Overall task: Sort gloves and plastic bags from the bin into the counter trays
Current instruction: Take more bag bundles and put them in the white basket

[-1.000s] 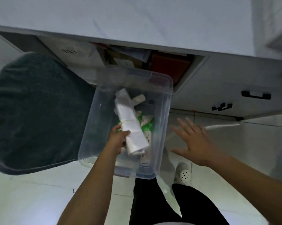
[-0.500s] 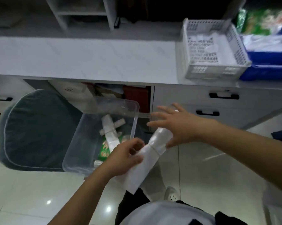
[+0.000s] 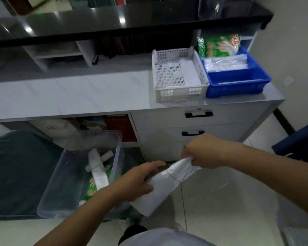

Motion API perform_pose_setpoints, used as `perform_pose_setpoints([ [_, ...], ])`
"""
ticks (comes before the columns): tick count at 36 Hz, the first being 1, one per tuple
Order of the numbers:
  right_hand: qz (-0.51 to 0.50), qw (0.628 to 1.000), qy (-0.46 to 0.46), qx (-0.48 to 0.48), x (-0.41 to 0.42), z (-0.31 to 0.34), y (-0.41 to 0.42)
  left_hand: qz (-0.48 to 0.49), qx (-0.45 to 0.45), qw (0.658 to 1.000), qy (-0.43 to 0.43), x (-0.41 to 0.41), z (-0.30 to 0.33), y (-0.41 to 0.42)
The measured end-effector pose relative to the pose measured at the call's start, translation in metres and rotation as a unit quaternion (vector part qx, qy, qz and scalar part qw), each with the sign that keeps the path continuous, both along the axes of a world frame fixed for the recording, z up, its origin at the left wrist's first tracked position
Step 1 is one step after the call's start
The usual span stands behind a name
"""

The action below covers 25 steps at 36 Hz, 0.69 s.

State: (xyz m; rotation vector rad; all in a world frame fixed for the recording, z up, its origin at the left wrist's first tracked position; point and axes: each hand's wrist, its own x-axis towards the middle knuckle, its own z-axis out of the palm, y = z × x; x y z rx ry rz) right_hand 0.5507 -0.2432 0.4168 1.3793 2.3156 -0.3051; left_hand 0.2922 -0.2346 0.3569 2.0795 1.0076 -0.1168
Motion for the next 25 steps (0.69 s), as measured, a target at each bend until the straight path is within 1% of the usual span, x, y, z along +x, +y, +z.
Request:
perform_pose_setpoints([
  [3, 0.022, 0.999, -0.020, 0.035, 0.008, 0.023, -0.002, -0.023, -0.003, 1.000, -0.003, 0.016, 0.002, 0.000],
  [6, 0.035, 0.997, -0.032, 0.067, 0.017, 0.042, 0.000, -0.021, 0.015, 0.999, -0.034, 0.038, 0.010, 0.000],
  [9, 0.046, 0.995, -0.039, 0.083, 0.026, 0.059, 0.005, 0.024, 0.018, 0.994, -0.102, 0.065, 0.024, 0.002],
  [11, 0.053, 0.993, -0.032, 0.097, 0.029, 0.068, 0.011, 0.054, 0.027, 0.989, -0.132, 0.081, 0.034, 0.008],
  [13, 0.057, 0.992, -0.031, 0.104, 0.031, 0.078, 0.018, 0.061, 0.061, 0.987, -0.133, 0.095, 0.045, 0.019],
  [15, 0.063, 0.992, -0.040, 0.104, 0.033, 0.088, 0.028, 0.056, 0.075, 0.987, -0.129, 0.104, 0.054, 0.031],
  [18, 0.030, 0.996, -0.012, 0.087, 0.043, 0.101, 0.046, 0.046, 0.092, 0.987, -0.124, 0.112, 0.061, 0.050],
  [19, 0.022, 0.995, -0.004, 0.099, 0.048, 0.104, 0.053, 0.053, 0.088, 0.987, -0.126, 0.114, 0.062, 0.058],
  [21, 0.006, 0.986, 0.011, 0.166, 0.059, 0.106, 0.069, 0.085, 0.048, 0.985, -0.143, 0.117, 0.062, 0.075],
  [22, -0.013, 0.977, 0.031, 0.210, 0.067, 0.105, 0.078, 0.107, 0.013, 0.981, -0.159, 0.118, 0.061, 0.083],
  [24, -0.080, 0.949, 0.113, 0.284, 0.084, 0.101, 0.094, 0.158, -0.078, 0.963, -0.206, 0.118, 0.059, 0.100],
  [25, -0.131, 0.929, 0.180, 0.295, 0.093, 0.097, 0.100, 0.183, -0.125, 0.947, -0.232, 0.117, 0.058, 0.108],
])
